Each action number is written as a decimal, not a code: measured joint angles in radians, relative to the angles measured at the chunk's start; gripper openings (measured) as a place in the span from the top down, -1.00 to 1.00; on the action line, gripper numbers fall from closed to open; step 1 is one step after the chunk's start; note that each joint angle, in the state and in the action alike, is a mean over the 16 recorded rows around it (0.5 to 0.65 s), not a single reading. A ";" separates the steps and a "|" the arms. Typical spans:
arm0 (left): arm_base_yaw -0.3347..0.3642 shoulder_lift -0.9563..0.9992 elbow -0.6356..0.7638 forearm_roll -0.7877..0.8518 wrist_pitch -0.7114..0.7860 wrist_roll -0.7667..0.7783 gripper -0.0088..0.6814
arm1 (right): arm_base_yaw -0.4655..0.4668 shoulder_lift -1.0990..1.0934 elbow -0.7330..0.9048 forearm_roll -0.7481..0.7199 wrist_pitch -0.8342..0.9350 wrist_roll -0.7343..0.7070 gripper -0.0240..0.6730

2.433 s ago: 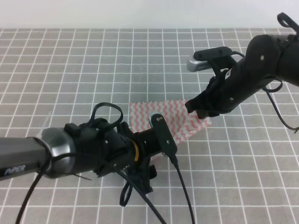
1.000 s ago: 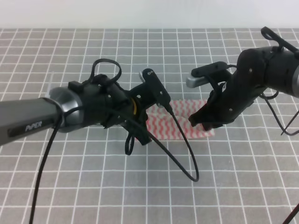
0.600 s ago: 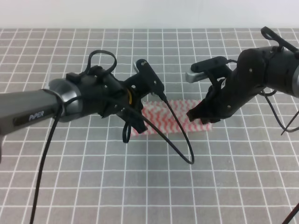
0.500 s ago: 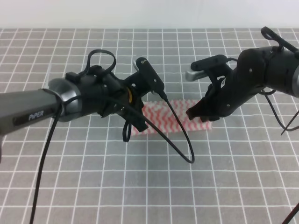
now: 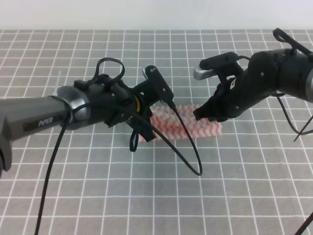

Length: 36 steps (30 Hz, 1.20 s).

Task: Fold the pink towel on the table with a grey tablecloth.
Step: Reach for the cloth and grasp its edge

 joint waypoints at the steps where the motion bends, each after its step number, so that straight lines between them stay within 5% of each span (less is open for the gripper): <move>1: 0.000 0.001 0.000 0.003 -0.003 0.002 0.98 | 0.000 0.002 0.000 0.000 -0.002 0.000 0.97; 36: 0.025 0.052 0.000 0.039 -0.098 0.003 0.98 | 0.000 0.027 -0.001 0.002 -0.103 0.002 0.96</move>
